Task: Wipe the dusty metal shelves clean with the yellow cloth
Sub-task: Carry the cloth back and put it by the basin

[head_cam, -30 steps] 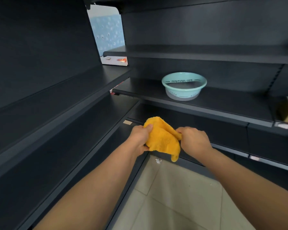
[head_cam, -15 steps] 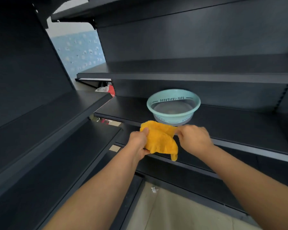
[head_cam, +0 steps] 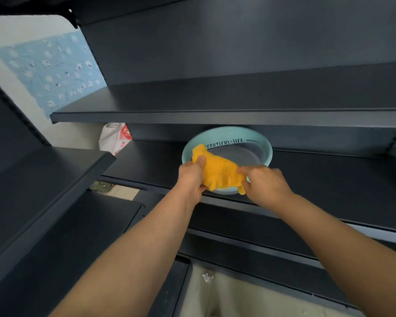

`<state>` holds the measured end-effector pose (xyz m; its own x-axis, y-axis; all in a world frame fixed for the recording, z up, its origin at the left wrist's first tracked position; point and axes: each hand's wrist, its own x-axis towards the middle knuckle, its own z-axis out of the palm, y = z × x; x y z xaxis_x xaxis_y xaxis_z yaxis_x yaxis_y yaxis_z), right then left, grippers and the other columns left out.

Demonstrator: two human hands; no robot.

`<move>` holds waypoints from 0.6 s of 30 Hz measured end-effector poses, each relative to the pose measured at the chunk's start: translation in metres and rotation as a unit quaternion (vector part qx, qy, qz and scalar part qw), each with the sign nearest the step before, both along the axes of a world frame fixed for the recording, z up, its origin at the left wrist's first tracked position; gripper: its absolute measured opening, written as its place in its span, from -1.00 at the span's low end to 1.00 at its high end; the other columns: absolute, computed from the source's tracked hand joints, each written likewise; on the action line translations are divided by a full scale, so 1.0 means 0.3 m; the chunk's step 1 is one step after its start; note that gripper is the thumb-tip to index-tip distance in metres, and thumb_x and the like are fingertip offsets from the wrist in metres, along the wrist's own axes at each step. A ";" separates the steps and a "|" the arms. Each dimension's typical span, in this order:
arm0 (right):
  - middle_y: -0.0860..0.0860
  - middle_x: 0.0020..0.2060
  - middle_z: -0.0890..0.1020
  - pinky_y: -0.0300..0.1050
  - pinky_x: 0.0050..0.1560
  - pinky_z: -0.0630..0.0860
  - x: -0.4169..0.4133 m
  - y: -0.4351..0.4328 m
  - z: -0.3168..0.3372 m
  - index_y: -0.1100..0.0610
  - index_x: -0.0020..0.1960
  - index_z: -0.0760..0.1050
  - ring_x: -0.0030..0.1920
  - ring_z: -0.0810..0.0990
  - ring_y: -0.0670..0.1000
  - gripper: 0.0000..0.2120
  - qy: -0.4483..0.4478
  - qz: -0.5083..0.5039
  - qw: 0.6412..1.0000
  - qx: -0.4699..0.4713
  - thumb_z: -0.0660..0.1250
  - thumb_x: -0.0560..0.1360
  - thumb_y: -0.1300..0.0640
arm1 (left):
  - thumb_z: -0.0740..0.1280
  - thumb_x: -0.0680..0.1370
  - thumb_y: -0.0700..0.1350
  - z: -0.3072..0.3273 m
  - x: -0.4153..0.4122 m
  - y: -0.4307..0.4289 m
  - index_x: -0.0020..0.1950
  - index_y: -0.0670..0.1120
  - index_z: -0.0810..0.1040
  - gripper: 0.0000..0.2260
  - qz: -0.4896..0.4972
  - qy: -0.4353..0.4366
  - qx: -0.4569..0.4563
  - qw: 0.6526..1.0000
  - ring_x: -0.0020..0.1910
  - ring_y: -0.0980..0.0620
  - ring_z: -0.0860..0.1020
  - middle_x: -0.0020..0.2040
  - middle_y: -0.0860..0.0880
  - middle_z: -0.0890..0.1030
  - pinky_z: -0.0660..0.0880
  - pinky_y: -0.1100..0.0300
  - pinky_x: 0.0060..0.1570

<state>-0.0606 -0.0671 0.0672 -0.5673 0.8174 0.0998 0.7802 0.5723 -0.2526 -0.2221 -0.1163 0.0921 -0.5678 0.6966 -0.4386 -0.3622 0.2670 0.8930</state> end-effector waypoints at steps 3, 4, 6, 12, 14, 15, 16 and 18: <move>0.00 0.19 0.60 0.02 0.16 0.35 -0.039 0.064 0.008 -0.09 0.37 0.41 0.20 0.55 0.09 -0.61 -0.008 -0.029 1.000 -0.007 0.15 0.56 0.13 | 0.25 0.63 -0.03 0.001 -0.057 0.123 0.27 -0.14 0.44 -0.73 -0.061 0.050 0.013 0.997 0.06 -0.11 0.57 0.11 -0.12 0.57 0.55 -0.08 0.09; 0.00 0.17 0.61 0.02 0.15 0.35 -0.054 0.088 0.015 -0.08 0.36 0.41 0.19 0.55 0.09 -0.61 -0.014 -0.037 0.999 -0.006 0.15 0.56 0.14 | 0.26 0.62 -0.02 0.002 -0.075 0.166 0.22 -0.13 0.46 -0.75 -0.076 0.065 0.015 0.995 0.07 -0.13 0.58 0.12 -0.13 0.59 0.55 -0.11 0.11; 0.01 0.12 0.62 0.03 0.12 0.36 -0.090 0.131 0.025 -0.06 0.35 0.42 0.15 0.56 0.10 -0.62 -0.019 -0.051 0.999 0.001 0.16 0.55 0.15 | 0.28 0.61 -0.02 0.000 -0.112 0.247 0.11 -0.07 0.48 -0.84 -0.099 0.099 0.027 0.990 0.08 -0.14 0.59 0.12 -0.14 0.61 0.54 -0.13 0.13; -0.01 0.14 0.60 0.02 0.15 0.38 -0.183 0.191 0.001 -0.13 0.32 0.46 0.16 0.55 0.08 -0.59 -0.013 -0.081 0.996 -0.018 0.18 0.54 0.19 | 0.33 0.57 -0.03 -0.091 -0.228 0.366 0.08 -0.11 0.52 -0.82 -0.233 0.311 -0.010 0.922 0.08 -0.17 0.58 0.05 -0.13 0.61 0.52 -0.10 0.14; -0.02 0.19 0.58 0.02 0.18 0.37 -0.192 0.205 -0.008 -0.12 0.32 0.46 0.20 0.54 0.06 -0.61 -0.021 -0.095 0.995 -0.024 0.16 0.55 0.17 | 0.34 0.56 -0.02 -0.128 -0.268 0.380 0.19 -0.10 0.52 -0.74 -0.295 0.327 -0.044 0.897 0.10 -0.13 0.56 0.12 -0.10 0.60 0.50 -0.04 0.17; -0.03 0.22 0.57 0.03 0.20 0.36 -0.195 0.210 -0.004 -0.10 0.31 0.46 0.21 0.54 0.06 -0.62 -0.026 -0.104 0.994 -0.029 0.16 0.55 0.17 | 0.34 0.56 -0.01 -0.139 -0.285 0.388 0.24 -0.10 0.51 -0.71 -0.312 0.320 -0.055 0.893 0.12 -0.10 0.55 0.14 -0.08 0.58 0.49 -0.01 0.19; -0.03 0.22 0.57 0.04 0.22 0.35 -0.196 0.219 -0.004 -0.10 0.30 0.47 0.20 0.54 0.06 -0.63 -0.030 -0.114 0.993 -0.029 0.15 0.55 0.17 | 0.34 0.57 0.00 -0.150 -0.301 0.400 0.28 -0.09 0.49 -0.68 -0.316 0.312 -0.059 0.894 0.13 -0.09 0.54 0.17 -0.07 0.57 0.49 0.00 0.20; -0.02 0.22 0.56 0.05 0.22 0.34 -0.197 0.230 -0.006 -0.10 0.29 0.47 0.20 0.54 0.06 -0.65 -0.037 -0.132 0.990 -0.028 0.16 0.55 0.15 | 0.32 0.58 0.01 -0.167 -0.323 0.428 0.34 -0.09 0.46 -0.63 -0.305 0.306 -0.053 0.900 0.16 -0.09 0.53 0.22 -0.08 0.55 0.50 0.01 0.17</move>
